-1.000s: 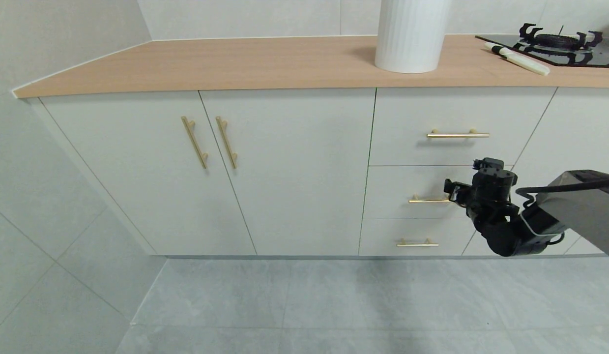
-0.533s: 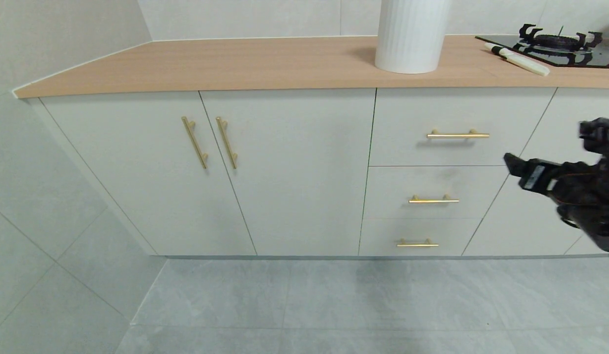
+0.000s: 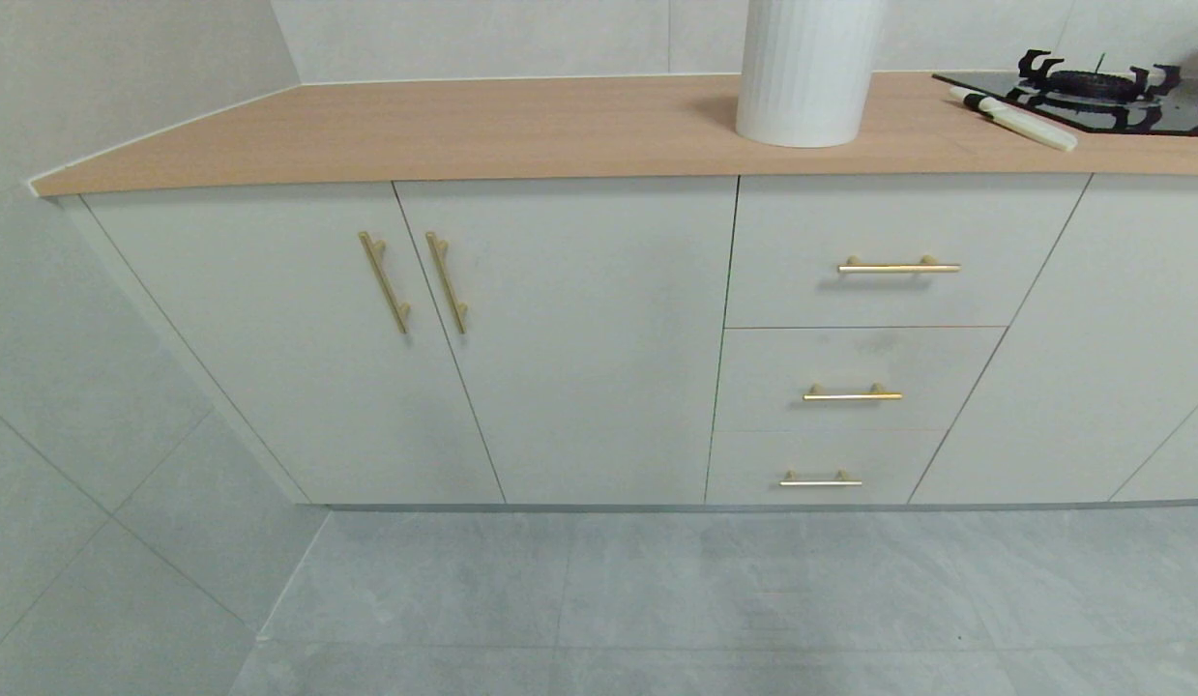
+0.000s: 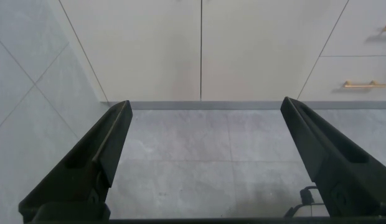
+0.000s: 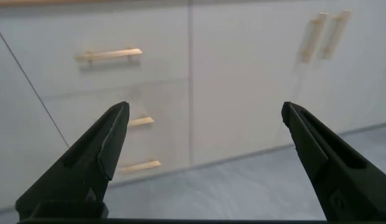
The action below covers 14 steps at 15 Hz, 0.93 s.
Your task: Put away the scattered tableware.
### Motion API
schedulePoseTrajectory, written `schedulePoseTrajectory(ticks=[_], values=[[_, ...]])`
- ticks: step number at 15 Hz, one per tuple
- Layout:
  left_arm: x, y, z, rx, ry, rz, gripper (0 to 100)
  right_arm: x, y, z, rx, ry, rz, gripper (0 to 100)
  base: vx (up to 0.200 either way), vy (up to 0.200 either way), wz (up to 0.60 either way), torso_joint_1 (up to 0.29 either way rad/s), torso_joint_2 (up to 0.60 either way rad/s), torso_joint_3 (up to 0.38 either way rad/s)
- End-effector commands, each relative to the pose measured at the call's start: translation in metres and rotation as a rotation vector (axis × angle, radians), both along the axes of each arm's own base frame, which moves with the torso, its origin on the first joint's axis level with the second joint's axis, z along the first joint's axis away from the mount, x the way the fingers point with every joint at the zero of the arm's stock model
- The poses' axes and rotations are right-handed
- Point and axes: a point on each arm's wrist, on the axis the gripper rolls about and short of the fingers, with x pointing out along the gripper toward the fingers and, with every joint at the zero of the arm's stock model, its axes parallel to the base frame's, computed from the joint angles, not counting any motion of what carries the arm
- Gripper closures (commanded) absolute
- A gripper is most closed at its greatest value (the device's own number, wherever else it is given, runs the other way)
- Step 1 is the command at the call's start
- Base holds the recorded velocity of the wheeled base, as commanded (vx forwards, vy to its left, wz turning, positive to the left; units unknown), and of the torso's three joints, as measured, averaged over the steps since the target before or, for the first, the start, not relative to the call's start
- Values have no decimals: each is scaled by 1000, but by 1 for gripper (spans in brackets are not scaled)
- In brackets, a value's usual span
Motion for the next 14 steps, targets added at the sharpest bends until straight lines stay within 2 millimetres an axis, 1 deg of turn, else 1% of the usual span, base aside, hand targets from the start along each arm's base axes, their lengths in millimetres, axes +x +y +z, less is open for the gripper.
schedulePoseTrajectory(ticks=[1,3,5,6,7,10,12,13,14], values=[[0,0,0,0,2,1,0,-67,-1,-47,-36,-113,-45,0,0,0,0,0,0,0],[0,0,0,0,0,1,0,-57,0,-66,-24,-53,-37,0,0,0,0,0,0,0],[0,0,0,0,0,1,0,-45,0,-90,-31,-15,-30,0,0,0,0,0,0,0],[0,0,0,0,-1,1,0,-41,0,-99,-37,5,-8,0,0,0,0,0,0,0],[0,0,0,0,0,1,0,-39,2,-105,-39,47,66,0,0,0,0,0,0,0],[0,0,0,0,0,1,0,-37,5,-115,-46,143,212,0,0,0,0,0,0,0],[0,0,0,0,0,1,0,-37,7,-117,-9,152,301,0,0,0,0,0,0,0],[0,0,0,0,0,1,0,-37,7,-122,24,189,307,0,0,0,0,0,0,0],[0,0,0,0,0,1,0,-37,7,-120,24,175,305,0,0,0,0,0,0,0]])
